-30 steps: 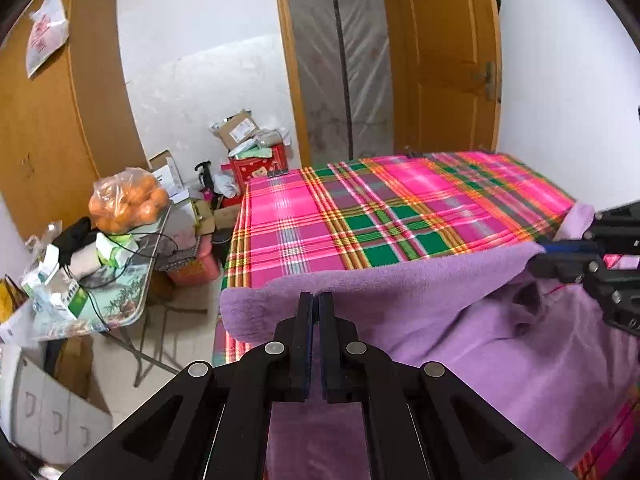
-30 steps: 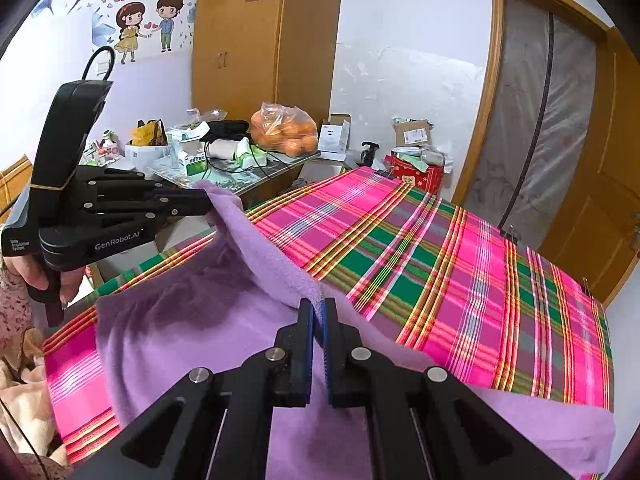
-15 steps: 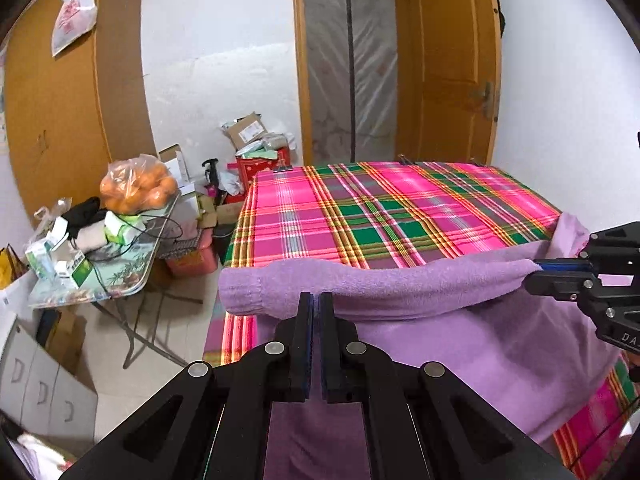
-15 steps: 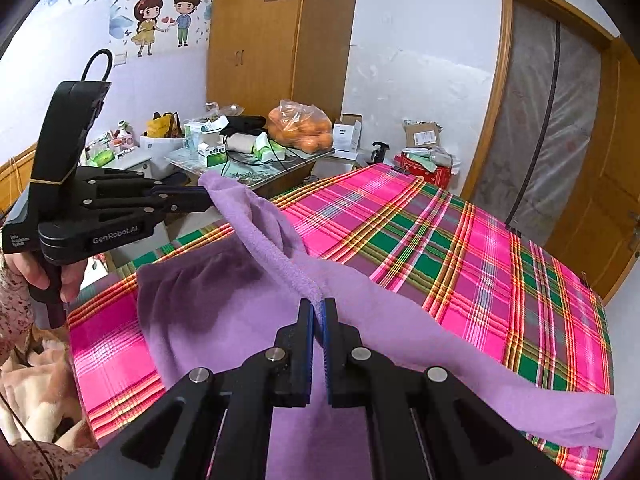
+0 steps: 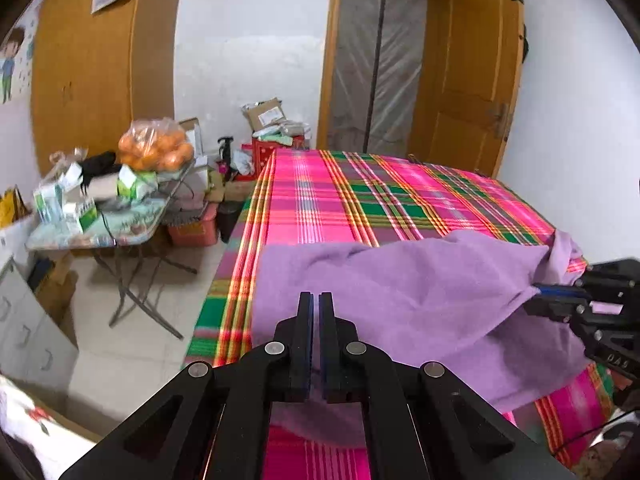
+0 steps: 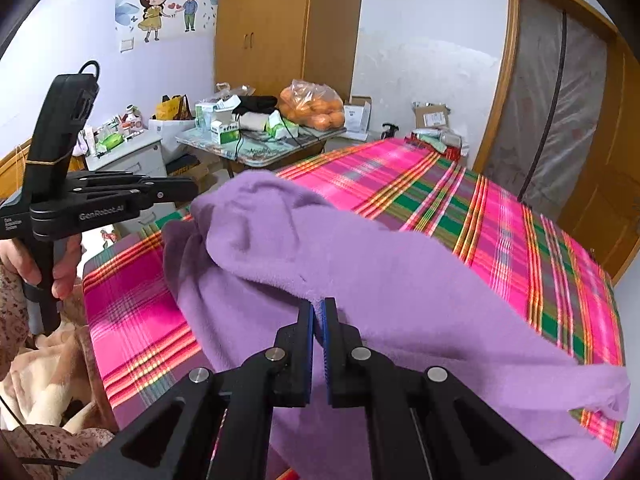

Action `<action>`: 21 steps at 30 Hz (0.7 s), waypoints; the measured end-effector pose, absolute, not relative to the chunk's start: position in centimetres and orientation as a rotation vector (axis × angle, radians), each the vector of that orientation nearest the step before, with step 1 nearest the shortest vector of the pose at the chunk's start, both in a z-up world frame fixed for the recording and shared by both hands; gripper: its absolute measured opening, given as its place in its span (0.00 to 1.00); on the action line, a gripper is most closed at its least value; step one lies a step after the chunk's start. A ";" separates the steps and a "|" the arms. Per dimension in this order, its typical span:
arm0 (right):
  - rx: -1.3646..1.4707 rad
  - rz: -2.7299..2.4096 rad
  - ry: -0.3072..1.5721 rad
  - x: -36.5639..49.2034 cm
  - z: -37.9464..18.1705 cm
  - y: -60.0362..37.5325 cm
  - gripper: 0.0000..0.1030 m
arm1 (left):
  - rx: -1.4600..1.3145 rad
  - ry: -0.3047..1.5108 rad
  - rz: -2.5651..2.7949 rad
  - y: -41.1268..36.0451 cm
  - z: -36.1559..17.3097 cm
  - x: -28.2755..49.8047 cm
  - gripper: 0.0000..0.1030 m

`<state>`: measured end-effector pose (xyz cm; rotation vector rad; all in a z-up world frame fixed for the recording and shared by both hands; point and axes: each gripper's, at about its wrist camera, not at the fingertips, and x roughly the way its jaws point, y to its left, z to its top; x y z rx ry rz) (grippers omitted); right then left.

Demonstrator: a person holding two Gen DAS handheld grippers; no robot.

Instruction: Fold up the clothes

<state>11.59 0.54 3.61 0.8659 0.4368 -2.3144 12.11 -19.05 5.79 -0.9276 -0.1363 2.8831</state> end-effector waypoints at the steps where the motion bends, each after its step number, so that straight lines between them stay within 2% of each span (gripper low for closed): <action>1: 0.875 -2.313 0.434 11.6 3.4 0.6 0.04 | -0.935 -0.159 2.877 -19.1 5.5 12.3 0.02; 5: 0.898 -2.320 0.398 11.5 2.8 0.8 0.04 | -0.988 -0.294 2.813 -19.4 4.4 12.8 0.02; 8: 0.897 -2.329 0.373 11.5 2.7 0.9 0.04 | -1.050 -0.475 2.701 -19.5 3.1 12.6 0.05; 11: 0.900 -2.332 0.363 11.6 2.6 0.9 0.04 | -1.085 -0.609 2.592 -19.1 2.1 12.4 0.17; 15: 0.902 -2.336 0.343 11.7 2.4 1.0 0.04 | -1.099 -0.771 2.454 -18.5 1.0 11.7 0.46; 21: 0.897 -2.335 0.316 12.0 2.4 1.4 0.04 | -1.127 -0.946 2.374 -18.3 0.0 10.1 0.48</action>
